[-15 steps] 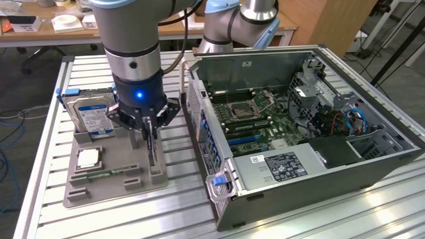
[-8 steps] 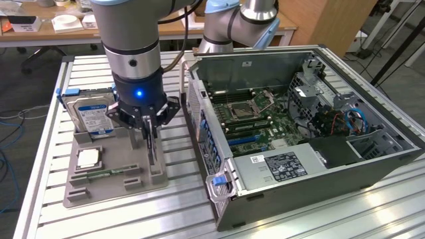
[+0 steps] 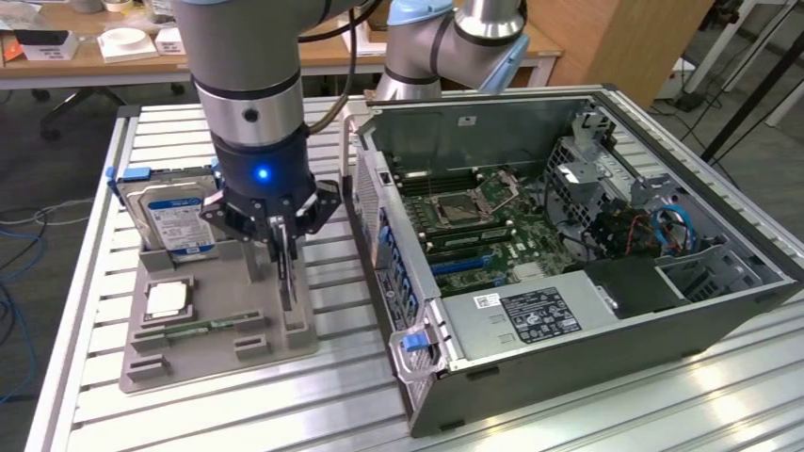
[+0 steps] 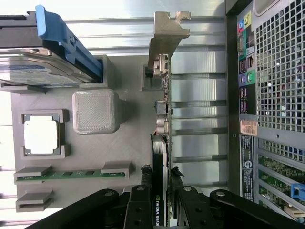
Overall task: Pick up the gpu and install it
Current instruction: 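Pick up the gpu and move the gpu toward the slot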
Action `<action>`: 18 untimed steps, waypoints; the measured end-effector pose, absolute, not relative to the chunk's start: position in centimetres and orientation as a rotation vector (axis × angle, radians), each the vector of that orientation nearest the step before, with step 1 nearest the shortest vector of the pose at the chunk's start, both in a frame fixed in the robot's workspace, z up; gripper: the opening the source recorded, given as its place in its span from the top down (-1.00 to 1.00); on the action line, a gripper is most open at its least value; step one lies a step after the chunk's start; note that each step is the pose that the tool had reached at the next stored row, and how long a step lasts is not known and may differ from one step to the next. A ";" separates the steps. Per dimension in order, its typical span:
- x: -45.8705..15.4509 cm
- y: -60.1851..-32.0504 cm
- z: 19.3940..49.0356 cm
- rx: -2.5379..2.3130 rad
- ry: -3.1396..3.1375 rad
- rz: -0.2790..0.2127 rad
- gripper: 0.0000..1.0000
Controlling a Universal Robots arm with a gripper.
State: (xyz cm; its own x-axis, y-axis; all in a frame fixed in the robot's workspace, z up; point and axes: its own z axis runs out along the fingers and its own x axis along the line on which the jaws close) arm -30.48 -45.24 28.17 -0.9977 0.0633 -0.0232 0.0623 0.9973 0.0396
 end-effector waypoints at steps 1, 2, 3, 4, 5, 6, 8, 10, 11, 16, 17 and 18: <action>-30.5 -45.2 28.2 0.098 3.115 0.061 0.48; -30.5 -45.2 28.2 0.098 3.115 0.061 0.48; -30.5 -45.2 28.3 0.098 3.115 0.061 0.48; -30.5 -45.2 28.3 0.098 3.115 0.061 0.48; -30.5 -45.2 28.4 0.098 3.115 0.061 0.48; -30.5 -45.2 28.4 0.098 3.115 0.061 0.48; -30.5 -45.2 28.5 0.098 3.115 0.061 0.48; -30.5 -45.2 28.5 0.098 3.115 0.061 0.48; -30.5 -45.2 28.6 0.098 3.115 0.061 0.48; -30.5 -45.2 28.7 0.098 3.115 0.061 0.48; -30.5 -45.2 28.8 0.098 3.115 0.061 0.48; -30.5 -45.2 28.8 0.098 3.115 0.061 0.48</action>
State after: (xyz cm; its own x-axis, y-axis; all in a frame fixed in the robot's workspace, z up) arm -30.48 -45.24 28.80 -0.9977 0.0633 -0.0232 0.0623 0.9973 0.0397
